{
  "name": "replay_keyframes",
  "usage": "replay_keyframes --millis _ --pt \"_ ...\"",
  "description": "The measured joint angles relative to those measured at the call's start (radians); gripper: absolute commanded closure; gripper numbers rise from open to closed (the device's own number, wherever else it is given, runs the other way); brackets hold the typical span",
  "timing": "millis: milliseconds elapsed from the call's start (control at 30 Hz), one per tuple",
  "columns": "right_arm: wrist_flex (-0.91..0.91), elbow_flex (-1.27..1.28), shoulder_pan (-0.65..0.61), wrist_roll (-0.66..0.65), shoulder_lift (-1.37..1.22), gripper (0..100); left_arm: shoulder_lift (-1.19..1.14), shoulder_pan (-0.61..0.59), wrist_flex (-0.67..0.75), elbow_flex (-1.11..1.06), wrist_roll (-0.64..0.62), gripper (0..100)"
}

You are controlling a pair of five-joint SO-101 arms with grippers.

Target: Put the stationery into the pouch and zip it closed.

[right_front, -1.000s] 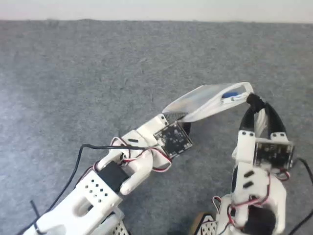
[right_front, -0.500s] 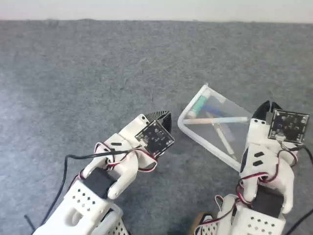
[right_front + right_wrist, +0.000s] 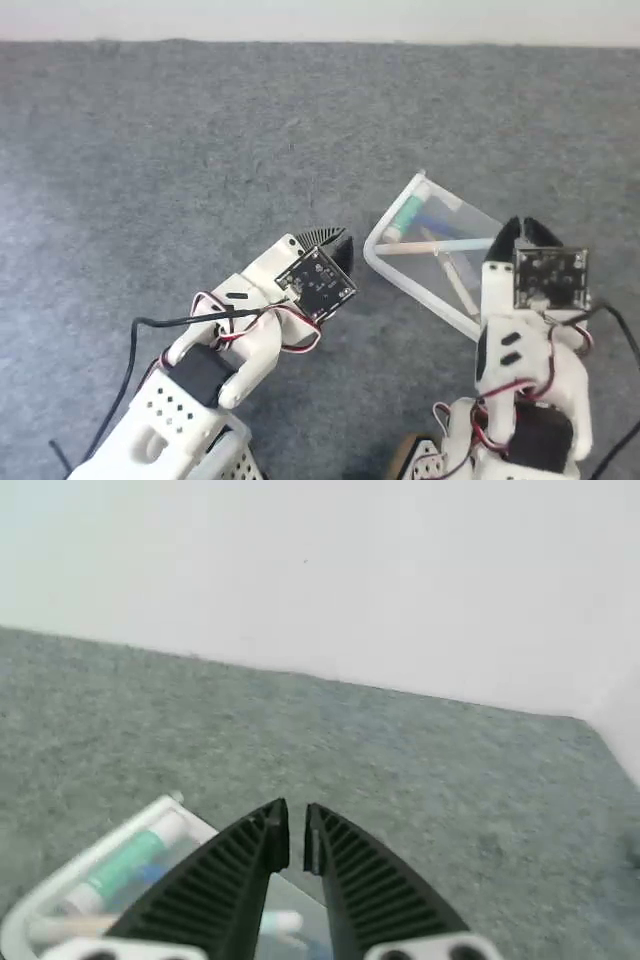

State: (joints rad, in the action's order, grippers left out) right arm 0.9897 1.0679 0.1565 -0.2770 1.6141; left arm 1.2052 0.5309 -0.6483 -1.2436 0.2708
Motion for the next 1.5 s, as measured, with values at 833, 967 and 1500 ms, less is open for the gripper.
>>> replay_keyframes --millis 833,967,1500 --pt "0.201 0.152 0.46 -0.146 -0.273 86.8 0.0 -0.1 0.0 0.0 -0.095 89" --pt "0.132 0.187 0.505 -0.147 -0.327 86.8 0.0 -0.1 0.0 0.0 -0.095 89" --pt "-0.117 0.181 0.577 -0.158 -0.79 87.2 0.0 -0.1 0.0 0.0 -0.095 89"
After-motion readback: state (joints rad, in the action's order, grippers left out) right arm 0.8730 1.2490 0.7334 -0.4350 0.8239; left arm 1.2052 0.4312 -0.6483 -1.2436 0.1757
